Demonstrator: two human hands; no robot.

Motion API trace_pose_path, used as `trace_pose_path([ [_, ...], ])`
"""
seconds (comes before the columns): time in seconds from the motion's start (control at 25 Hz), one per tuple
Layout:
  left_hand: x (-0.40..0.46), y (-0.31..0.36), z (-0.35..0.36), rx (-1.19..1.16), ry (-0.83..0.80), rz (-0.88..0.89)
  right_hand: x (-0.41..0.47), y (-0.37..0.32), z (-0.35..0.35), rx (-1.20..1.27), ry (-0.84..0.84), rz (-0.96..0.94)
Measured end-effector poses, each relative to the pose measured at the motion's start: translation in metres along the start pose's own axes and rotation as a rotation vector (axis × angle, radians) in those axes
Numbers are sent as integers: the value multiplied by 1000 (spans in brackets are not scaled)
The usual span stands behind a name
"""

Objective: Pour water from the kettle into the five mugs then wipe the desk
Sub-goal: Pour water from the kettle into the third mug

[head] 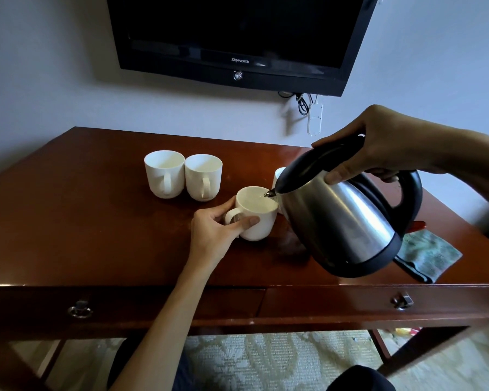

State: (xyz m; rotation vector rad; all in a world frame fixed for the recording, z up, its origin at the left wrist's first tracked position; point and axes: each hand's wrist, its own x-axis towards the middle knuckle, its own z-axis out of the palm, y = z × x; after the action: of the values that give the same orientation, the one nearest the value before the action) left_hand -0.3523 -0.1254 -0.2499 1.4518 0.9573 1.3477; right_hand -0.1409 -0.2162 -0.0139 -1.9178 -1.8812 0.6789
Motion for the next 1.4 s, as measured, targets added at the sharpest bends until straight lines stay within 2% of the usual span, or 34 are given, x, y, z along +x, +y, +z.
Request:
trace_pose_path([
  [1.4, 0, 3, 2, -36, -3, -2, 1, -9, -2, -61, -24, -16],
])
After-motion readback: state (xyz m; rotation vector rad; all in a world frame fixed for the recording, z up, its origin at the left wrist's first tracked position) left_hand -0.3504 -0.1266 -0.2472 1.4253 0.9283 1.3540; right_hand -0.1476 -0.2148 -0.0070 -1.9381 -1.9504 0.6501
